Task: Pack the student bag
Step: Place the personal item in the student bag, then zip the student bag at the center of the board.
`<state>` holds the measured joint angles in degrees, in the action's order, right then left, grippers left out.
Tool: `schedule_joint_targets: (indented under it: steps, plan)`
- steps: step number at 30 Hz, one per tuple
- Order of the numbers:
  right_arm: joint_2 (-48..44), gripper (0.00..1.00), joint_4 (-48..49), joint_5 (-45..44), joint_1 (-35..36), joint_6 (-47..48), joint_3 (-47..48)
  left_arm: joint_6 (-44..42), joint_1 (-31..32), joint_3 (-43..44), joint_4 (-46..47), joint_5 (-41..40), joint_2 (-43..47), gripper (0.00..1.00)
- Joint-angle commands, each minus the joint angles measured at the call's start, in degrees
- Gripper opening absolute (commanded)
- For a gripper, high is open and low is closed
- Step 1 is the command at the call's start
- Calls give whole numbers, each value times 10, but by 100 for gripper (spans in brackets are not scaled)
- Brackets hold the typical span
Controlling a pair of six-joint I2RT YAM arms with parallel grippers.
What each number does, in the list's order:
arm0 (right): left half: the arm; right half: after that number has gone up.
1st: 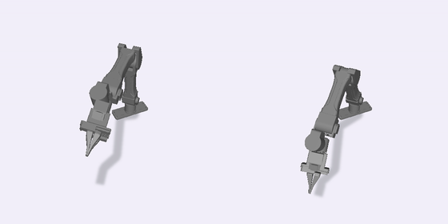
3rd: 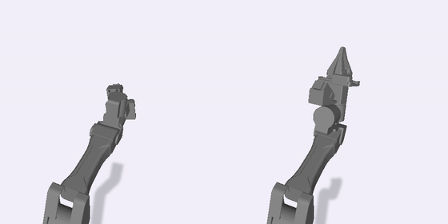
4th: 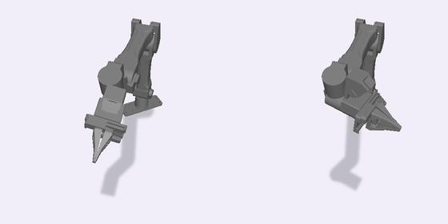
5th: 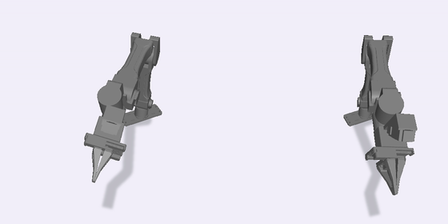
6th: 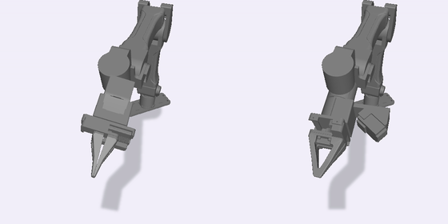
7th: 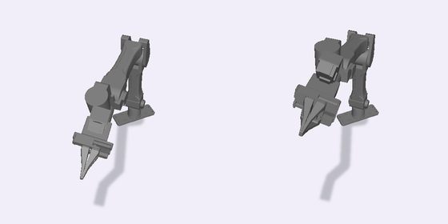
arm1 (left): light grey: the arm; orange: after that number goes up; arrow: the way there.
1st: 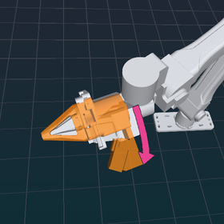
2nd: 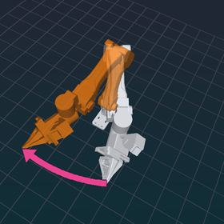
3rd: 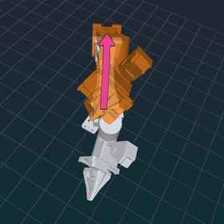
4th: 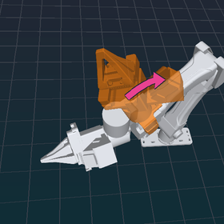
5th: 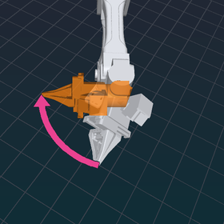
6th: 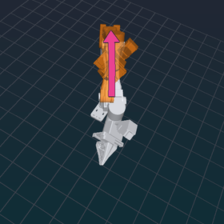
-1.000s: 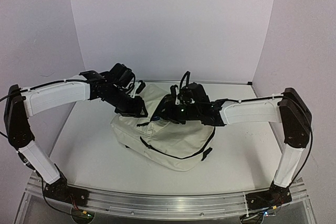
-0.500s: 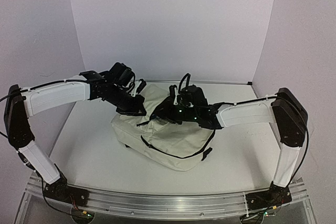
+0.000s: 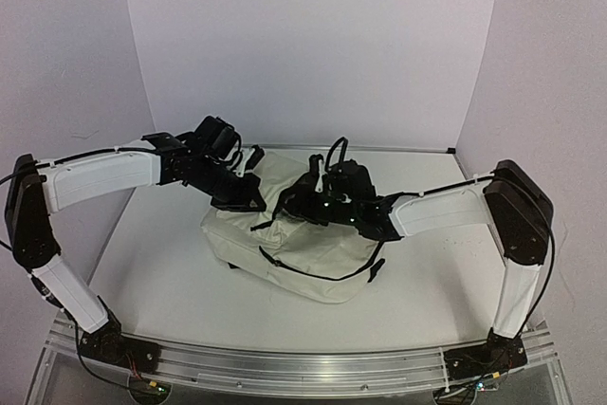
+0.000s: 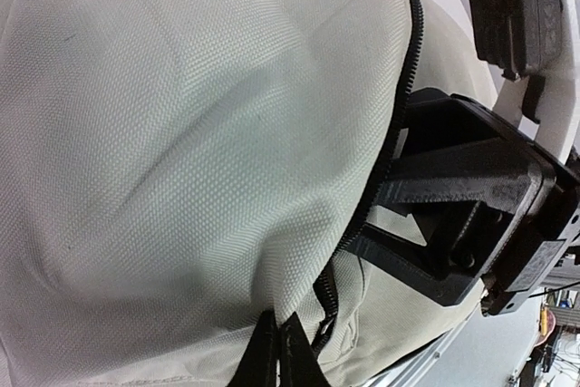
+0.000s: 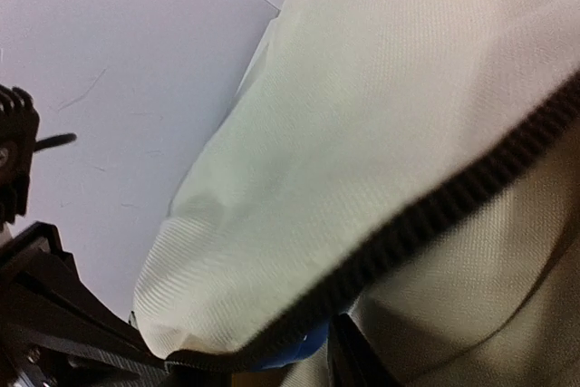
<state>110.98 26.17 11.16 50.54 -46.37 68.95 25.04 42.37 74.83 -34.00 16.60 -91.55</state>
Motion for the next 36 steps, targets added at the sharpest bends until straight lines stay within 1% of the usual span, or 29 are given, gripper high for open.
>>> schedule_joint_targets:
  steps: [1,2,3,4,5,6,7,8,9,12,15,17,21,23,25,31,36]
  plan:
    - [-69,43,-9,-32,-2,8,-53,22,-10,-10,26,12,44,19]
    - [-82,45,-19,-37,-1,10,-66,24,-13,-11,21,10,49,28]
    - [-95,46,-28,-42,-1,12,-79,27,-16,-11,10,3,54,33]
    - [-109,48,-39,-46,-1,14,-92,29,-18,-13,1,-3,59,36]
    - [-119,48,-45,-50,-1,16,-100,30,-19,-14,-3,-5,61,37]
    - [-138,50,-58,-54,-2,19,-112,33,-19,-22,-6,-4,75,42]
    - [-147,51,-62,-56,-2,22,-118,34,-19,-27,-5,2,80,44]
    - [-168,55,-73,-56,-2,30,-126,33,-19,-38,-3,25,91,50]
    - [-177,57,-83,-54,-2,38,-127,31,-19,-42,-5,42,93,54]
    - [-195,59,-107,-50,-2,61,-128,28,-19,-43,-33,82,83,63]
    - [-199,60,-112,-46,-1,69,-133,28,-19,-47,-54,76,74,63]
    - [-194,60,-113,-38,-1,66,-135,29,-19,-52,-57,75,69,55]
    - [-187,60,-113,-34,2,62,-133,32,-19,-53,-58,82,57,45]
    - [-185,60,-112,-37,3,62,-131,34,-19,-59,-46,103,50,36]
    - [-183,60,-111,-37,4,62,-129,35,-19,-61,-43,110,43,35]
    - [-182,60,-111,-38,4,62,-128,34,-19,-59,-41,102,35,39]
    - [-181,60,-111,-41,4,61,-129,31,-19,-56,-37,108,24,39]
